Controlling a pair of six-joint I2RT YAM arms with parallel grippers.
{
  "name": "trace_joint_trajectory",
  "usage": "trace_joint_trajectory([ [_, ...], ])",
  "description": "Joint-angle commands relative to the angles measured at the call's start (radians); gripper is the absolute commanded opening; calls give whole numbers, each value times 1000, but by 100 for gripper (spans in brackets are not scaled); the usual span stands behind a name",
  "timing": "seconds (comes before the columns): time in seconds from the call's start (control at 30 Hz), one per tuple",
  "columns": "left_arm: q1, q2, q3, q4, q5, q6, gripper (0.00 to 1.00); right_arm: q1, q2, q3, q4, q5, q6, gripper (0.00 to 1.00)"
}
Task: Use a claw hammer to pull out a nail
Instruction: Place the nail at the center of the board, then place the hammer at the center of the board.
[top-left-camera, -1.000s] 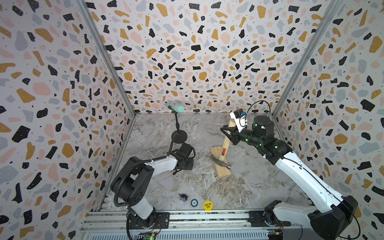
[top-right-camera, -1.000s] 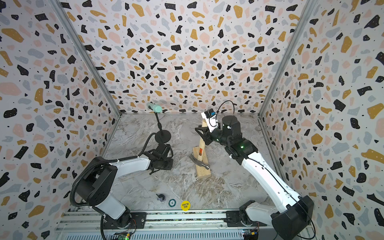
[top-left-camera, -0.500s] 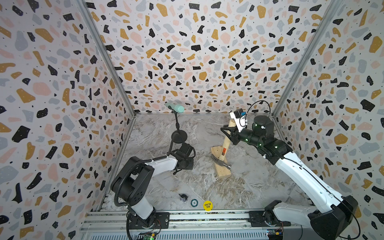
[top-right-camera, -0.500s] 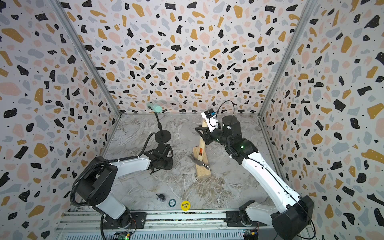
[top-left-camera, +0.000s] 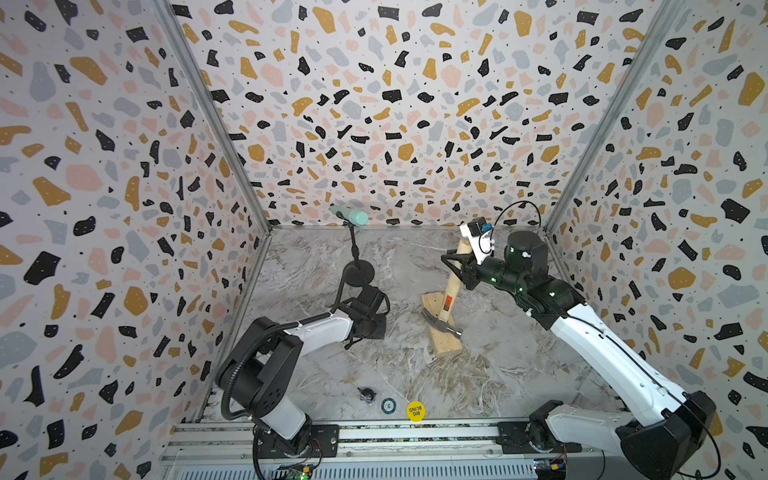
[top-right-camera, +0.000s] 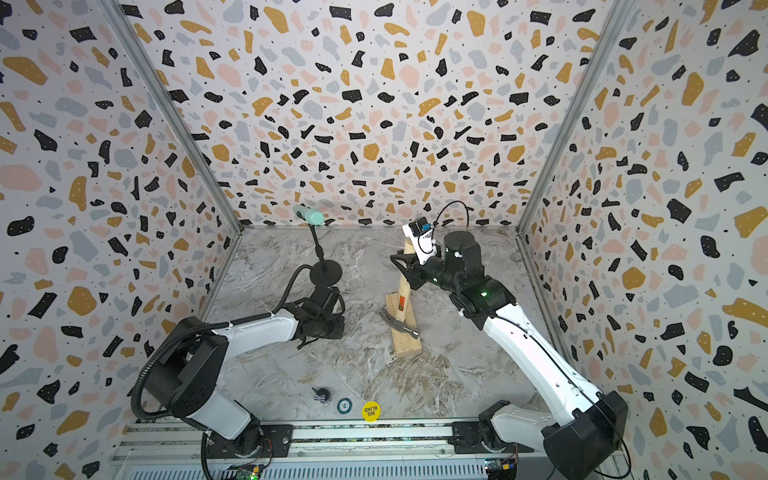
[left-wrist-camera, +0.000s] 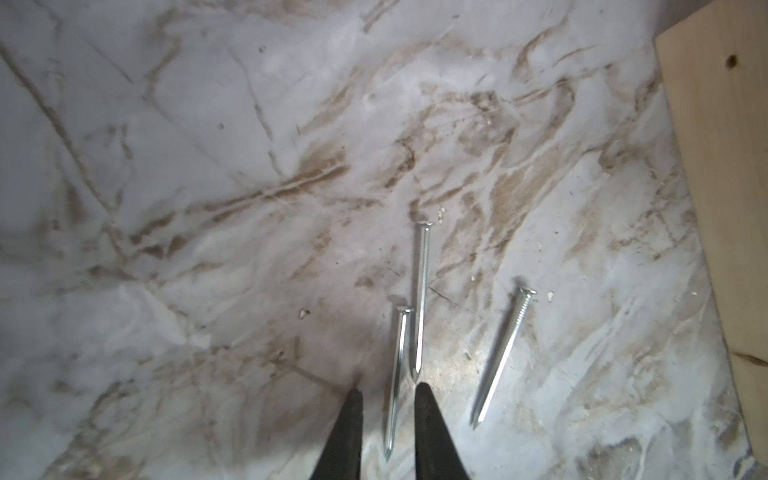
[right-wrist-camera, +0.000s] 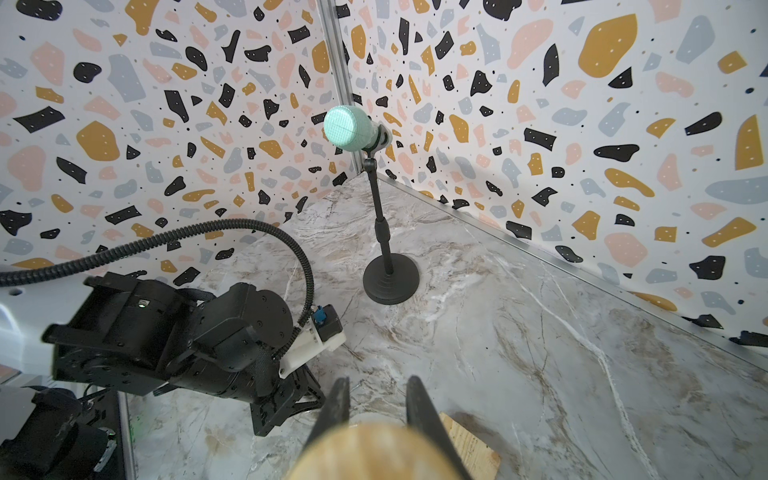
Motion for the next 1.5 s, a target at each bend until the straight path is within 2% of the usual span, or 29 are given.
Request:
trace_joint_trajectory([
  [0.0,4,-45,32,-24,15,21,23,5,-61,76,96,-15,15,0],
  [0.2,4,-92,49,-35,19,33,30,5,-57,76,102,-20,27,0],
  [0.33,4,-130,50,-24,30,37,40,5,-50,78,108,-28,40,0],
  [0.47,2,-162,50,-17,42,49,43,5,-39,79,111,-32,52,0],
  [1.07,-4,-357,5,85,38,60,49,-16,31,113,84,-74,108,0],
  [1.47,-54,-378,19,102,21,81,50,-49,77,136,59,-116,153,0],
])
